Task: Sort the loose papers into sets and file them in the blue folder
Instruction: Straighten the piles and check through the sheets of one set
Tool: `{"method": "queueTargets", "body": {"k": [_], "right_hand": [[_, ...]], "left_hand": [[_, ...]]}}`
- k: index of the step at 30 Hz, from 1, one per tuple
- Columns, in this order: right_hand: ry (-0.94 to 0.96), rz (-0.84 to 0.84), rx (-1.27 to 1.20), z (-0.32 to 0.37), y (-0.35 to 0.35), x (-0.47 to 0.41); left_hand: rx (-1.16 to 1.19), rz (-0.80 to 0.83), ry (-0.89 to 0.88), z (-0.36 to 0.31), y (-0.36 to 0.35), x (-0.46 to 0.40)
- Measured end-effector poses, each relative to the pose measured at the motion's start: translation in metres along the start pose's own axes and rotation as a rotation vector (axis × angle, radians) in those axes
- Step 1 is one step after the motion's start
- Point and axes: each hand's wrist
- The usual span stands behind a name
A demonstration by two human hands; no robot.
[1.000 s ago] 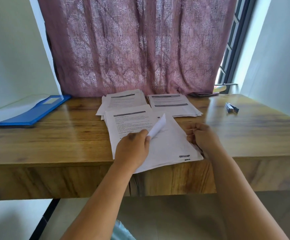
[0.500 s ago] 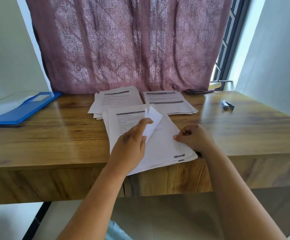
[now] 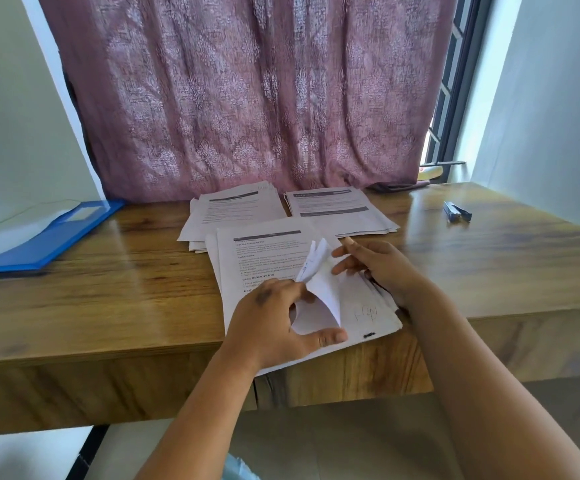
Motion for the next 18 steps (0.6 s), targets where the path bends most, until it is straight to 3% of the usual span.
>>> {"method": "queueTargets", "body": {"k": [6,10,14,18], "right_hand": [[0.089,-0.024,0.001,-0.010,-0.001,0.006],[0.079,-0.132,0.007,-0.009,0.008,0.019],[-0.087,-0.031,0.435,-0.004,0.016,0.041],[-0.075,0.023,0.720,0.006,0.010,0.047]], "left_hand": [[0.020,0.022,-0.002,0.003,0.000,-0.001],[0.060,0.008,0.078,0.004,-0.005,-0.001],[0.138,0.034,0.154,0.005,-0.003,-0.003],[0.184,0.057,0.184,0.010,-0.004,-0.005]]}}
Point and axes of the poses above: each hand's wrist, its own x-axis away from the middle knuckle, its own y-axis out of the back of the hand, z = x × y, and after that the axes turned 8 degrees about y, right-handed
